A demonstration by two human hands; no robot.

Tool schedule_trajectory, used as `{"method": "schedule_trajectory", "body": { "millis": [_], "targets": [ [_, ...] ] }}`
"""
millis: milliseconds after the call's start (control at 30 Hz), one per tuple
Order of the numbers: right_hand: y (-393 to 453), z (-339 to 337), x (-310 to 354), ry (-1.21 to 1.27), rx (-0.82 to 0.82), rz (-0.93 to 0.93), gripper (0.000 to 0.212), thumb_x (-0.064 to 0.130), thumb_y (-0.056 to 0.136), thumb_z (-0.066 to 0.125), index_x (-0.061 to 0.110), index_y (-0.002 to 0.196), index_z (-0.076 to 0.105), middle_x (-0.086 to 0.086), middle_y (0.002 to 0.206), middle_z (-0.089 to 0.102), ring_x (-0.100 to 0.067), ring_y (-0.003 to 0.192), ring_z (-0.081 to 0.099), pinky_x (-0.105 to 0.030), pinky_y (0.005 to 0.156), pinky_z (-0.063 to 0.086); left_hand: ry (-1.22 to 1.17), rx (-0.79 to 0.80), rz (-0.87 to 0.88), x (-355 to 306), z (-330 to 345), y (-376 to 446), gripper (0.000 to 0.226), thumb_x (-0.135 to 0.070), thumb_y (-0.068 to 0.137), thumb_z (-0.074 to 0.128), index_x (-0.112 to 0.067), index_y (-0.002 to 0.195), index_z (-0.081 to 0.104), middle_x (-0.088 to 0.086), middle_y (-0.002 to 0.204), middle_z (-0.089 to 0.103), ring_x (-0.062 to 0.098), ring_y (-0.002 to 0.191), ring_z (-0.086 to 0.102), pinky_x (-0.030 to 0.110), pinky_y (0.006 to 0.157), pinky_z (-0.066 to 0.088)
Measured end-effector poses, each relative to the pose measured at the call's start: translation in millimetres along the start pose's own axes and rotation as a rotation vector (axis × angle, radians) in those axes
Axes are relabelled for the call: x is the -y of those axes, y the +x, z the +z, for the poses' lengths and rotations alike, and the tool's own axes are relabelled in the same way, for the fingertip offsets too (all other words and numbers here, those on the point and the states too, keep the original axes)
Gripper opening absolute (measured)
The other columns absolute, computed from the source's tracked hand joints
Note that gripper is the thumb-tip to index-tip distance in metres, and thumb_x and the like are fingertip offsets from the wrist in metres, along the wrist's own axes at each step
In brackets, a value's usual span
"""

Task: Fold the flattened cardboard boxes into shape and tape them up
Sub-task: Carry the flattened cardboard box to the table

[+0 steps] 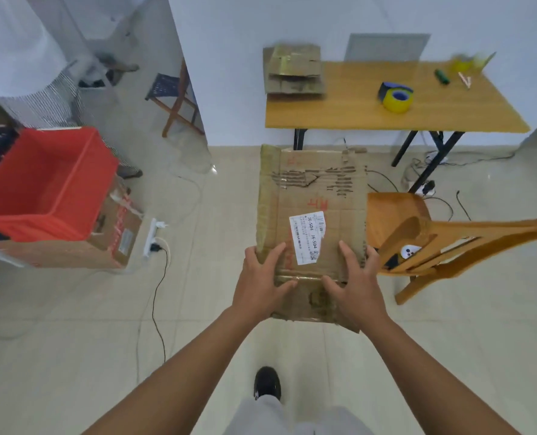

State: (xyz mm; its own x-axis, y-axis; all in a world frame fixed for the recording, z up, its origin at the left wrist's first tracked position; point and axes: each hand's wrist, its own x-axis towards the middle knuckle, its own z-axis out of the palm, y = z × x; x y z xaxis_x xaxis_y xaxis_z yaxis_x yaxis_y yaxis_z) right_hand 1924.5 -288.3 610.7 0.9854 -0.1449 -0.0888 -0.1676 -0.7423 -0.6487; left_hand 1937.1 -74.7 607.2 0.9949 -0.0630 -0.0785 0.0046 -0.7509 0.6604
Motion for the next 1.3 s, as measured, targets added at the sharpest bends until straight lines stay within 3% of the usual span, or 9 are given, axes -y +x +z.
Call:
{"method": "schedule_trajectory", "body": {
  "millis": [100,200,400,533,800,933,1300],
  "targets": [
    [43,2,13,0.009,-0.026,0.033,0.081,0.041,0.088,0.072,0.039,0.154,0.025,0.012,0.154,-0.003,-0.024,0.143,0.024,-0.045,0.112,0.042,-0.001,0.015,0.007,-5,-9,50,0.083,-0.048,0.08,0.075,-0.044,0.148,0.028,-0.007,0.134,0.02,0.019,0.126,0.044,0.037,0.102,0.048],
    [93,-1,19,0.038,-0.037,0.028,0.079,0.041,0.09,0.07,0.037,0.155,0.024,0.012,0.154,-0.003,-0.022,0.14,0.03,-0.038,0.107,0.043,-0.008,0.015,-0.001,-11,-11,101,0.083,-0.049,0.08,0.075,-0.046,0.148,0.027,-0.012,0.132,0.019,0.016,0.123,0.046,0.028,0.097,0.047],
    [200,-4,12,0.114,-0.045,0.013,0.078,0.038,0.091,0.07,0.034,0.155,0.025,0.011,0.154,0.0,-0.02,0.136,0.036,-0.028,0.099,0.044,0.021,0.018,0.014,-27,-8,210,0.082,-0.05,0.079,0.076,-0.049,0.145,0.026,-0.017,0.127,0.018,0.009,0.114,0.043,0.025,0.094,0.044],
    [279,-10,10,0.196,-0.004,0.008,0.075,0.035,0.092,0.069,0.034,0.154,0.026,0.005,0.157,0.002,-0.021,0.133,0.04,-0.034,0.099,0.052,0.08,0.012,-0.003,-44,-11,281,0.081,-0.05,0.079,0.076,-0.051,0.144,0.027,-0.018,0.121,0.018,0.007,0.109,0.043,0.023,0.09,0.045],
    [426,-46,7,0.185,0.004,-0.024,0.072,0.041,0.093,0.065,0.032,0.153,0.027,0.007,0.153,0.001,-0.025,0.125,0.049,-0.034,0.089,0.055,0.109,-0.042,-0.089,-111,-10,424,0.08,-0.041,0.081,0.077,-0.044,0.146,0.03,-0.007,0.134,0.022,0.009,0.109,0.041,0.028,0.092,0.045],
    [481,-65,-1,0.163,-0.039,-0.042,0.074,0.044,0.092,0.066,0.032,0.153,0.027,0.007,0.153,0.001,-0.027,0.13,0.046,-0.042,0.095,0.054,0.077,-0.019,-0.061,-132,4,478,0.079,-0.04,0.082,0.075,-0.042,0.148,0.03,-0.006,0.133,0.023,0.008,0.109,0.042,0.022,0.089,0.041],
    [665,-68,-3,0.056,-0.126,0.065,0.077,0.045,0.089,0.07,0.035,0.151,0.026,0.01,0.153,0.001,-0.028,0.135,0.04,-0.042,0.099,0.049,-0.001,0.064,0.038,-127,32,683,0.081,-0.045,0.081,0.075,-0.049,0.145,0.025,-0.015,0.133,0.017,0.009,0.114,0.038,0.025,0.09,0.041]
  ]
}}
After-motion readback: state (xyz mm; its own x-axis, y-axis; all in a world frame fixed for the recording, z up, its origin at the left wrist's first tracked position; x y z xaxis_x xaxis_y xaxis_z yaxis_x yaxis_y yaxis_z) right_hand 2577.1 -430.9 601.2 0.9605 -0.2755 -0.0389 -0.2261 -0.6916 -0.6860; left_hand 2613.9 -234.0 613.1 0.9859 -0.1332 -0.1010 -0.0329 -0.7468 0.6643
